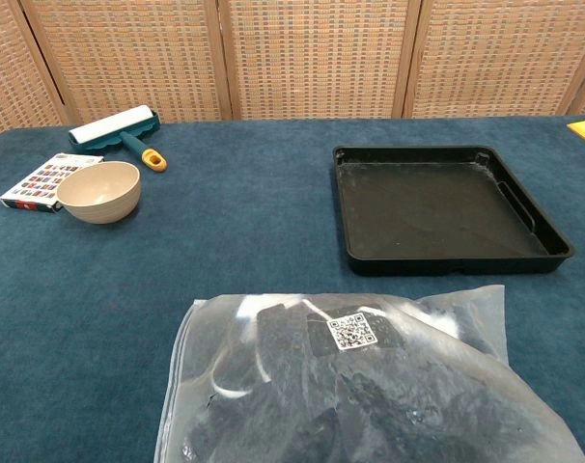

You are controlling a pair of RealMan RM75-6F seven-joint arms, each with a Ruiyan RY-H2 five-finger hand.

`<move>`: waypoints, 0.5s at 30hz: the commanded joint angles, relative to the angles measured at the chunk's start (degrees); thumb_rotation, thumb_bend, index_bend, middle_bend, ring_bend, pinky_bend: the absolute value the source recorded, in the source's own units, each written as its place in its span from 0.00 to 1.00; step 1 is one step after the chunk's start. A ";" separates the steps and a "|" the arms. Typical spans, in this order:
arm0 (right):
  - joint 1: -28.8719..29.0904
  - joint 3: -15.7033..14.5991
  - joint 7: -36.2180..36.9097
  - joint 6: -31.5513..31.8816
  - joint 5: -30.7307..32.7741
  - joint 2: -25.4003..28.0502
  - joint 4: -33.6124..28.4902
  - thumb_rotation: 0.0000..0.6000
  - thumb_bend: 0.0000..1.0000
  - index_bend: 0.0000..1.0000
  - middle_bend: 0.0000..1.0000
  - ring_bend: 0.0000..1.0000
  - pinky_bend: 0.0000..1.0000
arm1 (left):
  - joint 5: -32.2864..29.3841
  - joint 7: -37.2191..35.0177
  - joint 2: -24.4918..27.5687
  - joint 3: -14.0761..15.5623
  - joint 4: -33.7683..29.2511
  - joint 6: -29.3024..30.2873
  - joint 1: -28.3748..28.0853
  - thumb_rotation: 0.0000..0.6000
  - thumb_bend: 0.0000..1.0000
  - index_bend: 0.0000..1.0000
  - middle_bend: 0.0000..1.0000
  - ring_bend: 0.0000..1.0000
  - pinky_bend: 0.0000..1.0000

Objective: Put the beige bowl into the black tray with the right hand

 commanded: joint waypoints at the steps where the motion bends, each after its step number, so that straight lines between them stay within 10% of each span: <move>1: 0.01 -0.06 -0.03 -0.02 -0.08 -0.10 0.10 1.00 0.16 0.00 0.00 0.00 0.00 | 0.06 0.06 -0.09 -0.04 0.08 0.07 -0.03 1.00 0.00 0.00 0.00 0.00 0.00; 15: -0.09 -0.17 -0.25 0.08 -0.15 -0.10 -0.17 1.00 0.15 0.00 0.00 0.00 0.00 | 0.02 0.06 -0.12 0.07 0.17 -0.44 -0.21 1.00 0.00 0.00 0.00 0.00 0.00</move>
